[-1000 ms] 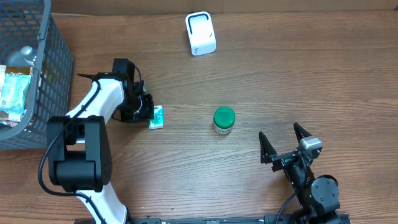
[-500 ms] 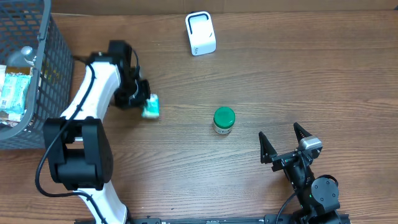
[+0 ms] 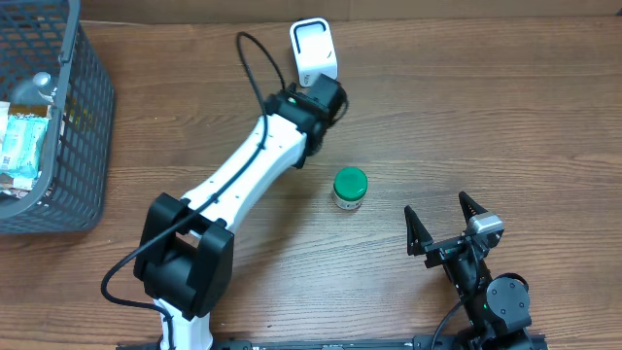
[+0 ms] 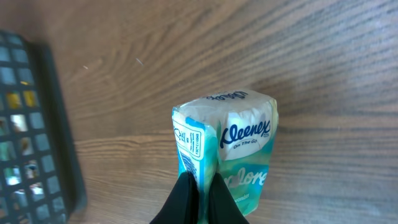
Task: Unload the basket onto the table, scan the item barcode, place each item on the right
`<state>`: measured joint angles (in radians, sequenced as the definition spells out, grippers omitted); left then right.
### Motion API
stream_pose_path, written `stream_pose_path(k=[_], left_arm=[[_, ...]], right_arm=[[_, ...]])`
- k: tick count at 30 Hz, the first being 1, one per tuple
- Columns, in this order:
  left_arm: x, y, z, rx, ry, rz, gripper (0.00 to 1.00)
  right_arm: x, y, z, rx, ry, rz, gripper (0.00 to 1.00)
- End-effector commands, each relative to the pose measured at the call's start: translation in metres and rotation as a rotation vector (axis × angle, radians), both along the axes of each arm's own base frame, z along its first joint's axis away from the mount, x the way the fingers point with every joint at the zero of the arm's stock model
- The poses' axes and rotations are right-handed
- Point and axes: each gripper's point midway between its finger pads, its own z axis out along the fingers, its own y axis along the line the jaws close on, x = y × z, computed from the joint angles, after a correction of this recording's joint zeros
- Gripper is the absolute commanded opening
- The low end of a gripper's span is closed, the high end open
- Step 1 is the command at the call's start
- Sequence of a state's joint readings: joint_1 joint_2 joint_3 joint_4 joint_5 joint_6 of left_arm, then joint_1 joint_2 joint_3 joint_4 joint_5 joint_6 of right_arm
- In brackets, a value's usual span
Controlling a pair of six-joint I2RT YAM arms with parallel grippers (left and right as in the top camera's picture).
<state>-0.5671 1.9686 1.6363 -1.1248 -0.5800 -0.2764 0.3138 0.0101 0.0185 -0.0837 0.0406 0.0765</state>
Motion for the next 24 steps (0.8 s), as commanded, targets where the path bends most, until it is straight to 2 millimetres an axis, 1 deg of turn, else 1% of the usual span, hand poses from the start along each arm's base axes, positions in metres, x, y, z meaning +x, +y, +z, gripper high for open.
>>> stream_pose_path(k=[1,4,8,15,24], left_arm=[[0.003,0.006,-0.006,0.108,-0.071,0.021,0.04],[0.001,0.005,-0.017,0.119,-0.081,0.011,0.04],[-0.002,0.009,-0.029,0.157,-0.097,0.004,0.04],[-0.004,0.012,-0.055,0.157,-0.115,-0.016,0.04],[-0.010,0.014,-0.070,0.150,-0.106,-0.023,0.04]], right_arm=[[0.001,-0.001,-0.003,-0.006,-0.001,-0.005,1.00],[0.001,-0.001,-0.003,-0.006,-0.001,-0.005,1.00],[0.001,-0.001,-0.003,-0.006,-0.001,-0.005,1.00],[0.001,-0.001,-0.003,-0.006,-0.001,-0.005,1.00],[0.001,-0.001,-0.003,-0.007,-0.001,-0.005,1.00]])
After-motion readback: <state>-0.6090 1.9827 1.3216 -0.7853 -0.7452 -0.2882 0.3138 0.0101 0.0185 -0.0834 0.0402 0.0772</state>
